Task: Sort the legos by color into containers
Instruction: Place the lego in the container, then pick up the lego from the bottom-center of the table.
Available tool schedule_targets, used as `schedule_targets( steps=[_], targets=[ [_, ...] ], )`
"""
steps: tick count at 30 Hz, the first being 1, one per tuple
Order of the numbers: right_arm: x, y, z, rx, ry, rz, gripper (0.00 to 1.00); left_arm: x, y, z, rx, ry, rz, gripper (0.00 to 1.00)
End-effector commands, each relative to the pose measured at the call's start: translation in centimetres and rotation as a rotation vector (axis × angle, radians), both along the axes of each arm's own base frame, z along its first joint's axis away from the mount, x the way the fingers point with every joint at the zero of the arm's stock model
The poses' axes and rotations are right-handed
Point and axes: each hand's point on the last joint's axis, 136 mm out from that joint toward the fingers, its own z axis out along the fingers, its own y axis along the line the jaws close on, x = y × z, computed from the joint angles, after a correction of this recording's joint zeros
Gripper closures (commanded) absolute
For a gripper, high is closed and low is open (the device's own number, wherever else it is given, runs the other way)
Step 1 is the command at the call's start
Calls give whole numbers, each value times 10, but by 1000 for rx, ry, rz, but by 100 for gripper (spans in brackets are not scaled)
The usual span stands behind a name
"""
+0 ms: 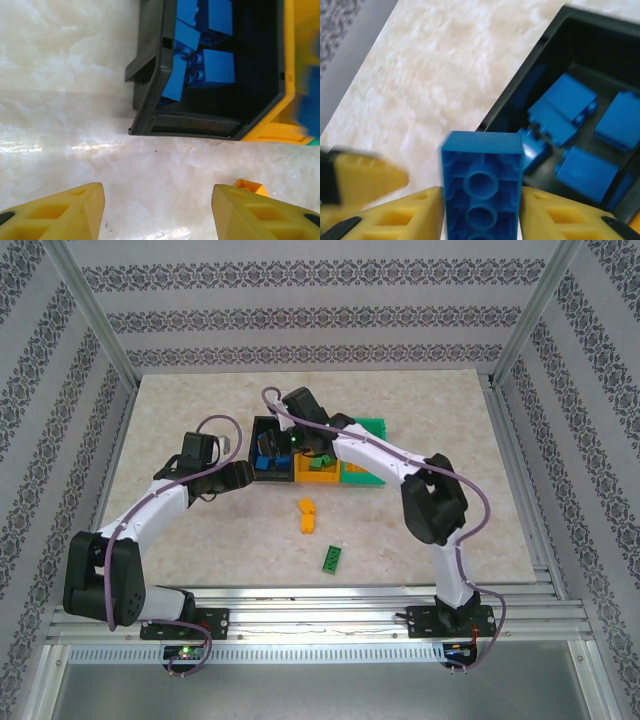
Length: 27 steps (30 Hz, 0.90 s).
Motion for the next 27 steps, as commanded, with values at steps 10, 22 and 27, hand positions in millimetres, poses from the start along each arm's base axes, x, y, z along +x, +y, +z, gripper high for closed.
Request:
schedule_targets(
  steps=[10, 22, 27],
  targets=[
    [15, -22, 2, -41, -27, -93, 43, -12, -18, 13, -117, -73, -90, 40],
    [-64, -108, -23, -153, 16, -164, 43, -12, -53, 0, -198, -53, -195, 41],
    [-105, -134, -32, -224, 59, -179, 42, -12, -68, -9, -205, -34, -226, 41]
  ],
)
